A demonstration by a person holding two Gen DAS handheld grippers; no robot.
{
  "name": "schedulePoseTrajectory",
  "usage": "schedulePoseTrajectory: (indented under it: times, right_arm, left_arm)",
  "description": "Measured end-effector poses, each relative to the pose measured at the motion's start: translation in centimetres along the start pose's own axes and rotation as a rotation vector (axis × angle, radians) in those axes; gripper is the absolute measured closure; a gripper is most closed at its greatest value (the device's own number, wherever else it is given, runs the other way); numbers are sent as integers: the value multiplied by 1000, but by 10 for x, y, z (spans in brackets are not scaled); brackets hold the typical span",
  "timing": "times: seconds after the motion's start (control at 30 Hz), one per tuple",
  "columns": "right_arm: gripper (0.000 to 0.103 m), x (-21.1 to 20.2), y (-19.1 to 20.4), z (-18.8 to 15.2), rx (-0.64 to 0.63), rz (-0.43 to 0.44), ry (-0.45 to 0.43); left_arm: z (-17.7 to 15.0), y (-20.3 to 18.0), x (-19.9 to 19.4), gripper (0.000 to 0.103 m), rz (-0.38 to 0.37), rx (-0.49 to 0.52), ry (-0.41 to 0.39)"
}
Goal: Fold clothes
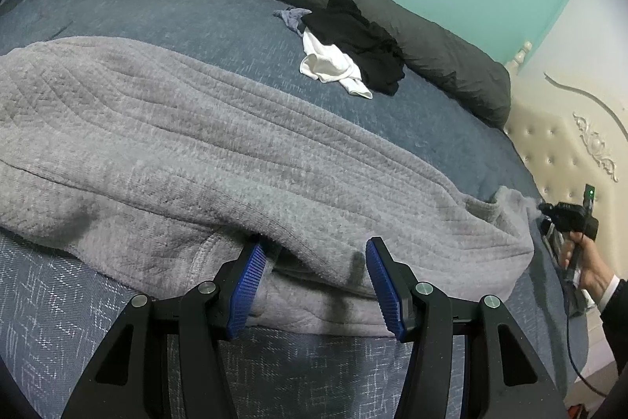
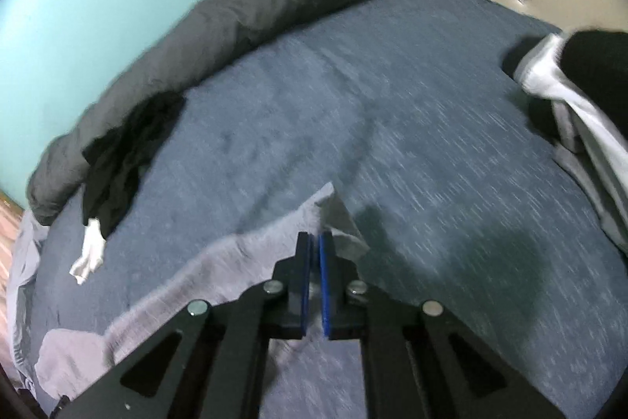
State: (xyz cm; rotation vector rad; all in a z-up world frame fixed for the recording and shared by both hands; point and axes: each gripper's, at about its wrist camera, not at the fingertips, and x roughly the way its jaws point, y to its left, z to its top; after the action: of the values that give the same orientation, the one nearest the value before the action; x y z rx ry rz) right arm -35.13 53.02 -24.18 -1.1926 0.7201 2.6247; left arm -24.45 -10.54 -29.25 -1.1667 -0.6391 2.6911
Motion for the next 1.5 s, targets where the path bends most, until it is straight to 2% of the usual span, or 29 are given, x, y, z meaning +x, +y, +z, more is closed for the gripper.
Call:
schedulePoseTrajectory:
  times: [0.27,0.37,0.5,0.57,0.6,0.73,0.8,1.0,1.1,1.27,1.43,1.5]
  right_arm:
    - [99,34,-23,-15,93,13,94]
    - [95,44,-29,-17,158,26,103]
    - [59,47,-33,-23,217,45,104]
    - [49,47,-32,-26,233,67,94]
    - [49,46,-30,-27,217,54,94]
    - [48,35,-29,-27,183,-60,41]
    - [48,36,-39,-31,227,-43,50]
    - [44,40,-43,-35,308,134,58]
    - [44,44,-42,-37,330,147,63]
    - [45,44,-27,-33,291,142,39]
    - [61,52,-18,-32,256,160,17]
    - [76,54,-15,-31,239,155,19]
  left_arm:
    - [0,0,-1,46,3,2,1]
    - [0,1,1,46,3,0,3]
    - [0,0,4,46,5,3,7]
    - [0,0,3,46,5,5,7]
    - [0,0,3,46,4,5,7]
    - [-1,0,2,46,3,2,5]
    - [-1,0,2,45,2,2,5]
    - [-1,-1,3,45,4,2,5]
    - [-1,-1,3,45,4,3,5]
    - [-2,-1,3,45,5,7,6]
    - [-2,-3,4,45,6,7,6]
    - [-2,-2,5,45,5,6,7]
